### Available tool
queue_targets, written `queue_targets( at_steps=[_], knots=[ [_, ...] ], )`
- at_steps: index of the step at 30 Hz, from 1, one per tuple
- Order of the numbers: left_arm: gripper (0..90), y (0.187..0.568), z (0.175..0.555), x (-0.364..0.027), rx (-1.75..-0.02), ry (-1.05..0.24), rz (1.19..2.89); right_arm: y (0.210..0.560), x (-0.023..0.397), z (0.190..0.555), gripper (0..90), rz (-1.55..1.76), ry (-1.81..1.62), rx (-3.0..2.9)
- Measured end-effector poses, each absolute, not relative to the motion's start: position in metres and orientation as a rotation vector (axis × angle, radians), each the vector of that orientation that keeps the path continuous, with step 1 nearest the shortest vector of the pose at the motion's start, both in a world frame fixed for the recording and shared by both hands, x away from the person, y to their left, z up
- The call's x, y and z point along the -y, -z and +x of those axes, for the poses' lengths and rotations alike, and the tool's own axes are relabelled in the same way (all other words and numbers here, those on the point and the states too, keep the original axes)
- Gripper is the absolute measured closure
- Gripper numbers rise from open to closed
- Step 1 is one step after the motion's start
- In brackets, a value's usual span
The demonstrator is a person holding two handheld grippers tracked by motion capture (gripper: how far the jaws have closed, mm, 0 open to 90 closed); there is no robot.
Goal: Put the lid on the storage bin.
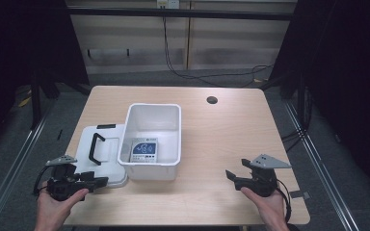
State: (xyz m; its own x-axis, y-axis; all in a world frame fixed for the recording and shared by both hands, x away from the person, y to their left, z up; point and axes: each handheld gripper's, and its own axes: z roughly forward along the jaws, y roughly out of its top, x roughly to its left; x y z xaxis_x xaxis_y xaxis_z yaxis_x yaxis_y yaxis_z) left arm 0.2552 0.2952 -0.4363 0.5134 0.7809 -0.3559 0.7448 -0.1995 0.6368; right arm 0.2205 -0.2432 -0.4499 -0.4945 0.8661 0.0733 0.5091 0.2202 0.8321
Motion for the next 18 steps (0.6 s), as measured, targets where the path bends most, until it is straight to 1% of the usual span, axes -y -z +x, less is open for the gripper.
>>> queue_targets(
  at_steps=[5,6,8,9,11,13,16,18],
  knots=[
    [33.2,0.436,0.255,-0.295,-1.266,-0.023,1.948,0.449,0.245,0.215,27.8,1.281,-1.208,-2.115],
    [35.1,0.435,0.255,-0.295,-1.273,-0.013,1.94,0.449,0.245,0.214,29.4,1.262,-1.202,-2.139],
    [43.2,0.432,0.256,-0.297,-1.303,0.0,1.91,0.448,0.245,0.21,30.4,1.265,-1.215,-2.136],
    [43.9,0.432,0.256,-0.297,-1.303,0.0,1.91,0.448,0.245,0.21,30.4,1.265,-1.215,-2.136],
    [44.1,0.427,0.258,-0.303,-1.313,-0.004,1.897,0.443,0.246,0.207,30.4,1.279,-1.275,-2.081],
    [42.3,0.422,0.261,-0.306,-1.323,-0.015,1.901,0.441,0.247,0.205,30.4,1.293,-1.269,-2.067],
    [40.2,0.414,0.265,-0.306,-1.326,-0.074,1.954,0.441,0.247,0.205,30.5,1.304,-1.236,-2.071],
    [39.8,0.411,0.267,-0.307,-1.33,-0.07,1.959,0.441,0.248,0.206,30.6,1.312,-1.229,-2.058]
  ],
)
